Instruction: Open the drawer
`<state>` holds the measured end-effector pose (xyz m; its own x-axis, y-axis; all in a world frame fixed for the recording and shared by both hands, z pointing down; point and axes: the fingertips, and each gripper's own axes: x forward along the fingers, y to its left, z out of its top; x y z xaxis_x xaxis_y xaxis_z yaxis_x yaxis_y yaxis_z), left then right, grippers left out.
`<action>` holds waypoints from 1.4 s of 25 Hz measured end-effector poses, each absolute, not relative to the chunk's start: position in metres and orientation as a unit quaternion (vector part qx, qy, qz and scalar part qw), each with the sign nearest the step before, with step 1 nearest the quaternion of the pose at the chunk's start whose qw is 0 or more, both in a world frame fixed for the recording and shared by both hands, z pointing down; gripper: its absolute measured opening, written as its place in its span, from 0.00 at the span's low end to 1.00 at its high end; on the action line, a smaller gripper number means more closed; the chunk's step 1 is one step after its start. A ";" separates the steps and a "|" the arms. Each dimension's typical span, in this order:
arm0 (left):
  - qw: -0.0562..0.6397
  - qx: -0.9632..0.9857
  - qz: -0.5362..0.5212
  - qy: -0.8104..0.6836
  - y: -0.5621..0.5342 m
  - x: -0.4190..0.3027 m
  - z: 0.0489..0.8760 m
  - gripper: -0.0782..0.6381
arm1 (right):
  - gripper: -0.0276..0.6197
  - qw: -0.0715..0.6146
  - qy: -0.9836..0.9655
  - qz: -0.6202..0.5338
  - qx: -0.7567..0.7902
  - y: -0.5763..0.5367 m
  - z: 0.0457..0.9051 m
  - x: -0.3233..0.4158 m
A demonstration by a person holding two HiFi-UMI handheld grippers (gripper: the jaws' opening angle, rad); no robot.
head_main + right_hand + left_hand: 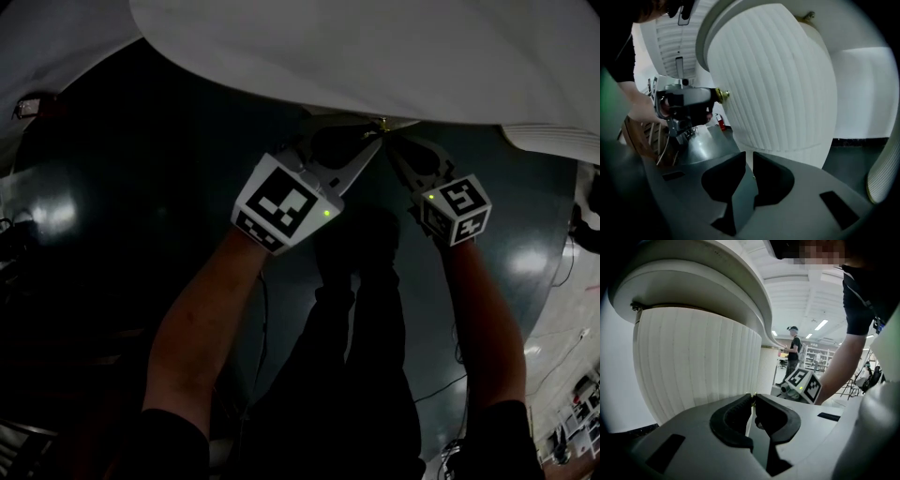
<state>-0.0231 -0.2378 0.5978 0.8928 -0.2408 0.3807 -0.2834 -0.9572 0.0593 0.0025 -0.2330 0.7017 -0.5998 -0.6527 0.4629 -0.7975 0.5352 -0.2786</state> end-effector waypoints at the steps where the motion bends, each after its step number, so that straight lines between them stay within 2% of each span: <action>1: 0.056 0.971 0.189 -0.133 -0.236 -0.022 0.597 0.16 | 0.11 0.149 -0.856 0.246 0.429 -0.236 0.709 0.005; 4: 0.057 0.971 0.191 -0.132 -0.232 -0.022 0.597 0.16 | 0.08 0.128 -0.842 0.262 0.454 -0.241 0.723 0.014; 8: 0.059 0.971 0.183 -0.139 -0.238 -0.025 0.597 0.16 | 0.07 0.093 -0.831 0.287 0.468 -0.248 0.728 0.012; 16: 0.061 0.972 0.159 -0.164 -0.250 -0.024 0.597 0.16 | 0.07 0.065 -0.827 0.282 0.481 -0.263 0.726 0.014; 35: 0.049 0.970 0.159 -0.179 -0.284 -0.014 0.594 0.16 | 0.07 0.060 -0.824 0.280 0.488 -0.305 0.723 0.021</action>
